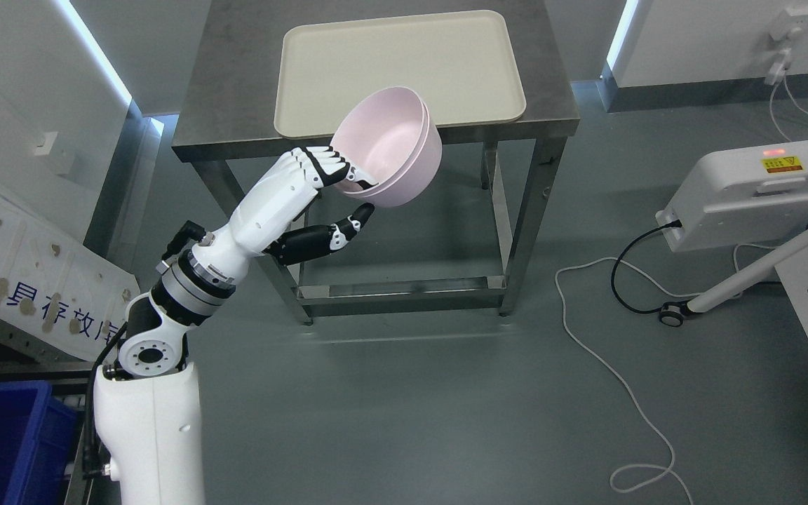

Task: Stack pink IKEA bowls on left shelf middle
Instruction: 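Hold the bowl stack aloft while turning toward the blue-bin shelf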

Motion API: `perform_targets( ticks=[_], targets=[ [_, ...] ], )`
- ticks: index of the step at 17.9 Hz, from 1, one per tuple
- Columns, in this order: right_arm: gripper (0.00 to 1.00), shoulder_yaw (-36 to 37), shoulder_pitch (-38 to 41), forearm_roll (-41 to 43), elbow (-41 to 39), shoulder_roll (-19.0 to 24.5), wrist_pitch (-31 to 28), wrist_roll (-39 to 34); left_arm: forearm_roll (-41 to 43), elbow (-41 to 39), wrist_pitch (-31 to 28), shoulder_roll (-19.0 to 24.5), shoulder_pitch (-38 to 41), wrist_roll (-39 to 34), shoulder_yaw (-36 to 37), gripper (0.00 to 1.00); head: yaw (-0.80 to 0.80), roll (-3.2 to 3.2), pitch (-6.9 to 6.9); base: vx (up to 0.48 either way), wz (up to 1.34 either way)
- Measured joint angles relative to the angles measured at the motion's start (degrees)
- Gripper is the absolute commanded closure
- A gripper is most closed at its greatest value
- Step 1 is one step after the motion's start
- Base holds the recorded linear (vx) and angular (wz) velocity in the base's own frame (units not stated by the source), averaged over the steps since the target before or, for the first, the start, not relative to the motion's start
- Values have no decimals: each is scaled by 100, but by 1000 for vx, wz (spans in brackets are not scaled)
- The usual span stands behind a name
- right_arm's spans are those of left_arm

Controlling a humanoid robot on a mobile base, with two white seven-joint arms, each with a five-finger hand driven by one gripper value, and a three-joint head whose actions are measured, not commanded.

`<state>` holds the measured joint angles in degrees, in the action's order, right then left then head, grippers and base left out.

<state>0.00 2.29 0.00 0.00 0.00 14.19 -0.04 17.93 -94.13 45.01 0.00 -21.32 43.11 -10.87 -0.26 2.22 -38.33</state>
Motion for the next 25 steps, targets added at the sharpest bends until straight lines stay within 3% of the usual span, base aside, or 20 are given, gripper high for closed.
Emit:
perform_targets(
  ticks=[25],
  targets=[
    [0,0,-1,0,0,0,28,-17,-69,-8,2,0,36,2,-103,97,0,0,0,-251,116]
  ],
)
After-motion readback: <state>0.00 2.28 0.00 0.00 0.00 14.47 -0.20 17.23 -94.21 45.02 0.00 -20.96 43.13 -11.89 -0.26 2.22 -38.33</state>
